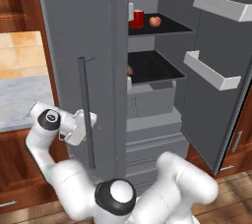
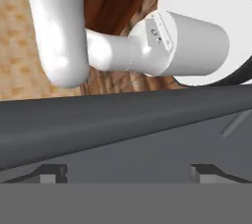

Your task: Place the tupperware on the top shelf of the fridge. Make space for the tupperware among the existing items by rearranging them on the shelves if needed. Close the fridge door when finished.

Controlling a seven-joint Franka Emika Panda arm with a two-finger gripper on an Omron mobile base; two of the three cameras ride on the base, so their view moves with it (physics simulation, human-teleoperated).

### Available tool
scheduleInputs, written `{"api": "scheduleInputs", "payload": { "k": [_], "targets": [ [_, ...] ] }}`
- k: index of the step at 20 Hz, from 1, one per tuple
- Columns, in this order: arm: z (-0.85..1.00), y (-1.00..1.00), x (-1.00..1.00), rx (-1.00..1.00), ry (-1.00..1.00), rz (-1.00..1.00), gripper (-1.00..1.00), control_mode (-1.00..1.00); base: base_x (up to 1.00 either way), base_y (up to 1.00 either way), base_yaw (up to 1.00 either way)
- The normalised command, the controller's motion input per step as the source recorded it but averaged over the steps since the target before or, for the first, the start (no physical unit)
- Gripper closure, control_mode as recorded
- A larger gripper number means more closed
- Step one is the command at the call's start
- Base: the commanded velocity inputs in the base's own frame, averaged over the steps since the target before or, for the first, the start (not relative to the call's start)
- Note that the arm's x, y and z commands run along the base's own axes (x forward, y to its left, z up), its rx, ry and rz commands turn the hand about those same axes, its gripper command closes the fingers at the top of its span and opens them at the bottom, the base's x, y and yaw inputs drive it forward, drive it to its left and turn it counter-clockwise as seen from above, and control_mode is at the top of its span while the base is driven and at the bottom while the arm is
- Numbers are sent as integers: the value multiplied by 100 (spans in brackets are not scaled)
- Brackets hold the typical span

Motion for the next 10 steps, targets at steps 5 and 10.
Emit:
{"api": "scheduleInputs", "payload": {
  "k": [5,10],
  "targets": [
    [10,-95,11,27,-28,49,-100,-100,0,0,0],
    [2,-67,27,13,-23,60,-100,-100,0,0,0]
  ]
}}
